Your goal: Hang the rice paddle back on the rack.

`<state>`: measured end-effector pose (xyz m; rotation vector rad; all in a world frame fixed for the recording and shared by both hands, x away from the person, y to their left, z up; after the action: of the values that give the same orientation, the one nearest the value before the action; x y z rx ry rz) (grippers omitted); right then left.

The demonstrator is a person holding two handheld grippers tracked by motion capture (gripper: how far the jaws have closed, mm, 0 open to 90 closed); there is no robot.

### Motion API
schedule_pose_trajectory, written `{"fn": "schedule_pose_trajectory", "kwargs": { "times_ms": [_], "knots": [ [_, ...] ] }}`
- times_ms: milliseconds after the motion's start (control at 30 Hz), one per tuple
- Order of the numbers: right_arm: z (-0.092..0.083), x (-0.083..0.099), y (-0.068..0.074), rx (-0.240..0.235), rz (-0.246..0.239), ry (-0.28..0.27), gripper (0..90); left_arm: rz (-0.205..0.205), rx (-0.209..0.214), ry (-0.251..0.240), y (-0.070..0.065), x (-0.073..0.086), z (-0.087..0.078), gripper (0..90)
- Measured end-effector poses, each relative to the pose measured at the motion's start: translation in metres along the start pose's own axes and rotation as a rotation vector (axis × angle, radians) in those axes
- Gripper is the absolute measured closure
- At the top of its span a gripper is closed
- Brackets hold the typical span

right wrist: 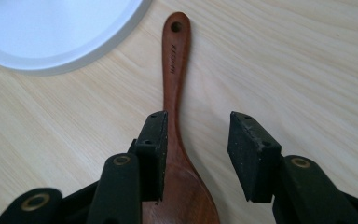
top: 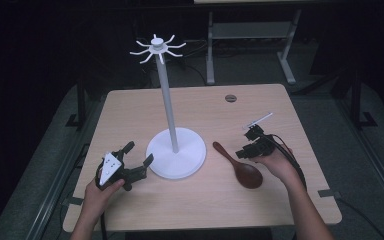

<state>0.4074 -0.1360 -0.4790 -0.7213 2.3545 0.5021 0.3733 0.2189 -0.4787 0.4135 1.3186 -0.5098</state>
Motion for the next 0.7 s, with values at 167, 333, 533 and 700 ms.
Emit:
{"fn": "schedule_pose_trajectory", "kwargs": {
  "times_ms": [167,333,533,700],
  "knots": [
    [0.007,-0.006,0.006,0.002,-0.007,0.029,59.7,0.003,0.001,0.002,0.0,0.0,0.0,12.8],
    [0.016,-0.01,0.012,-0.01,-0.03,0.068,61.3,0.003,0.001,0.002,0.0,0.0,0.0,12.8],
    [0.027,-0.011,0.019,0.019,-0.072,0.156,63.8,-0.003,0.0,-0.003,0.0,0.0,0.0,12.8],
    [0.034,-0.013,0.023,0.027,-0.088,0.205,64.5,-0.005,0.0,-0.004,0.0,0.0,0.0,12.8]
  ]
}}
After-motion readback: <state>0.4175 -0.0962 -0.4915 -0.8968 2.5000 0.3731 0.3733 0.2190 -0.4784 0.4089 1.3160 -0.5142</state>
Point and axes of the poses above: each handheld gripper's, and its own axes: z roughly forward along the jaws, x roughly out of its underside, y roughly to its left, the point moved 8 cm from there along z, roughly forward along the jaws, and after that the axes turned 12 degrees about -y, right-handed, at the moved point
